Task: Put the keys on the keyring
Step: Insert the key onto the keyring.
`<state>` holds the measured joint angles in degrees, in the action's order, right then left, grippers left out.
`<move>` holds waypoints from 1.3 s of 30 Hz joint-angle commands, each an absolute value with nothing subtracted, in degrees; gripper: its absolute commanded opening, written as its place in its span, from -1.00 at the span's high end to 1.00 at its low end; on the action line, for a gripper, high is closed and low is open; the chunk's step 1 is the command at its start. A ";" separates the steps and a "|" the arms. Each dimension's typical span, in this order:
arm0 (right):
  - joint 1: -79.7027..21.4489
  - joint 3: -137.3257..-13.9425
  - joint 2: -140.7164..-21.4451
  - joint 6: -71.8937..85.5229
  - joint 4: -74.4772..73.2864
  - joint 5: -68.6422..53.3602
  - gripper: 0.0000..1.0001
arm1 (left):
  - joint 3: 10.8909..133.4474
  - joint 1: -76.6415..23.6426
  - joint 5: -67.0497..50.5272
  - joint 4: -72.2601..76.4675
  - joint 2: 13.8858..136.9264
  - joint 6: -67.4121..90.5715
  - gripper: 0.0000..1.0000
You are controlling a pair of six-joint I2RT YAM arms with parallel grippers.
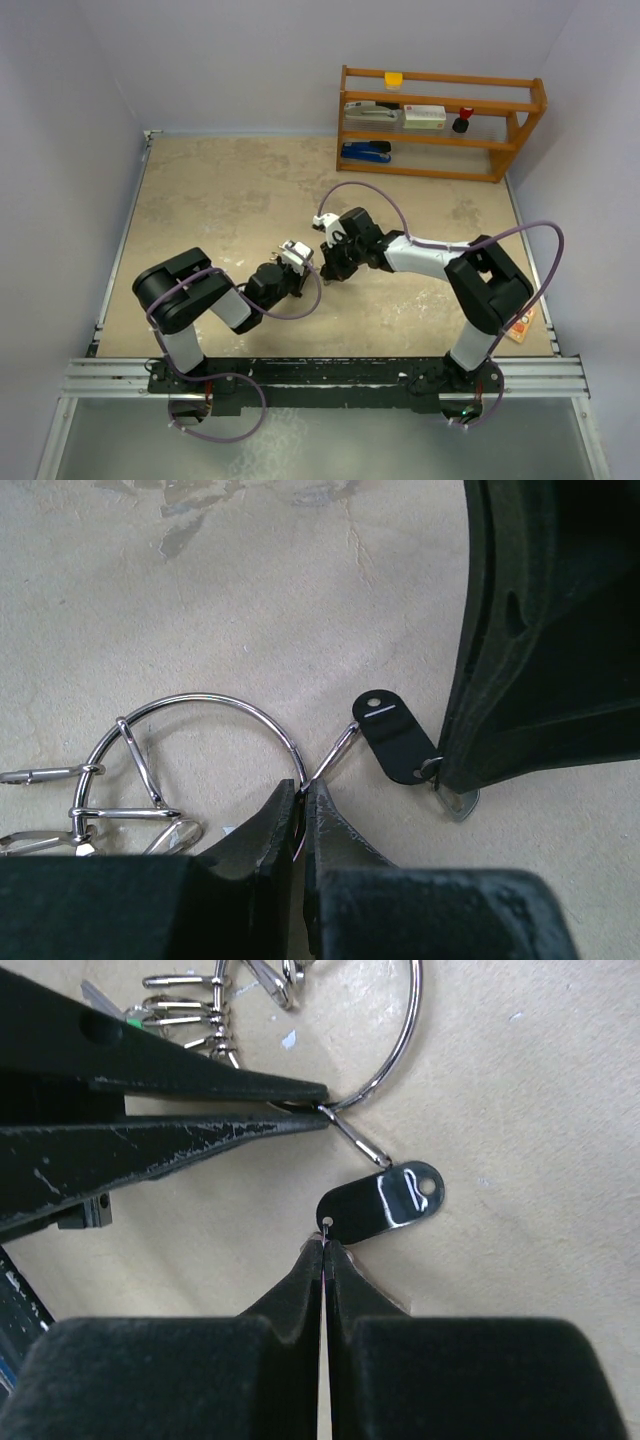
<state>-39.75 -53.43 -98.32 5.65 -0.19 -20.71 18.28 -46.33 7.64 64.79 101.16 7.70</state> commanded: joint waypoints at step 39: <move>-39.99 -62.57 -104.01 11.95 -0.29 -17.26 1.00 | 19.84 -47.70 9.81 65.61 101.83 6.04 1.00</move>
<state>-39.75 -60.86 -104.33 10.20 0.19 -19.09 18.90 -47.29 8.75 64.95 101.80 6.42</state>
